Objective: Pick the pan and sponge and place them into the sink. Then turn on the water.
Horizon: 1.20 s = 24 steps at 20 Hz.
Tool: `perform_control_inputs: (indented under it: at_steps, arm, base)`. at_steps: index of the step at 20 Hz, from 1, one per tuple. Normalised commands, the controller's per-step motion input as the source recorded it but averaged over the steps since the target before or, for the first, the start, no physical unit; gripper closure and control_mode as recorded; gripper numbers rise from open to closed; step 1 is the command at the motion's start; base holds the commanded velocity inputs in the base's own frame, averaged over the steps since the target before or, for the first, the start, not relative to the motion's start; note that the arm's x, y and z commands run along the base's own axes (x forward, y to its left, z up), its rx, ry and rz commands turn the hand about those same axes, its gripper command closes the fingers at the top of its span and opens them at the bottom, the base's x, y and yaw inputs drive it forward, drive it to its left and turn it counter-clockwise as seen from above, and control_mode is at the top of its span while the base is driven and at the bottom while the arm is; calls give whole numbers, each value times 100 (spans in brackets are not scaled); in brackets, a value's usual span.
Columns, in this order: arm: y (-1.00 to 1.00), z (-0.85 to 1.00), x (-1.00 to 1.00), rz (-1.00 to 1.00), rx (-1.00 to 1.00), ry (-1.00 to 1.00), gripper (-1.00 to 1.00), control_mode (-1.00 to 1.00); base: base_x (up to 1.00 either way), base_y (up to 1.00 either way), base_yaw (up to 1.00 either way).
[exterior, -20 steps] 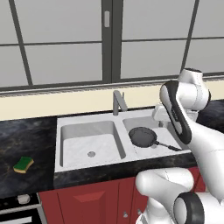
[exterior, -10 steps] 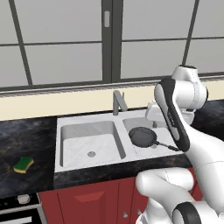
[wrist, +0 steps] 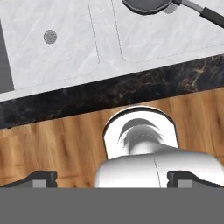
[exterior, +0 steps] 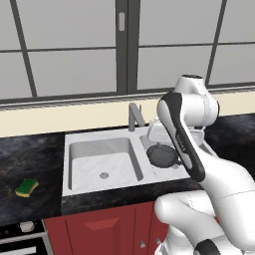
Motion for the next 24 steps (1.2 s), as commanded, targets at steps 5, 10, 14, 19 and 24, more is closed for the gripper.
perform_control_inputs:
  at_steps: [5, 10, 14, 19, 24]
  arm:
    - [62, 5, -2, 0, 0, 0, -100, -100]
    - [62, 3, -1, 0, 0, 0, -100, -100]
    - [62, 0, -4, 2, -1, 0, -100, -100]
    - [55, 2, -7, 1, 0, 0, -100, -100]
    - [28, 2, -17, 3, 3, 0, -100, -100]
  base:
    - [0, 0, 0]
    - [0, 0, 0]
    - [0, 0, 0]
    - [0, 0, 0]
    - [0, 0, 0]
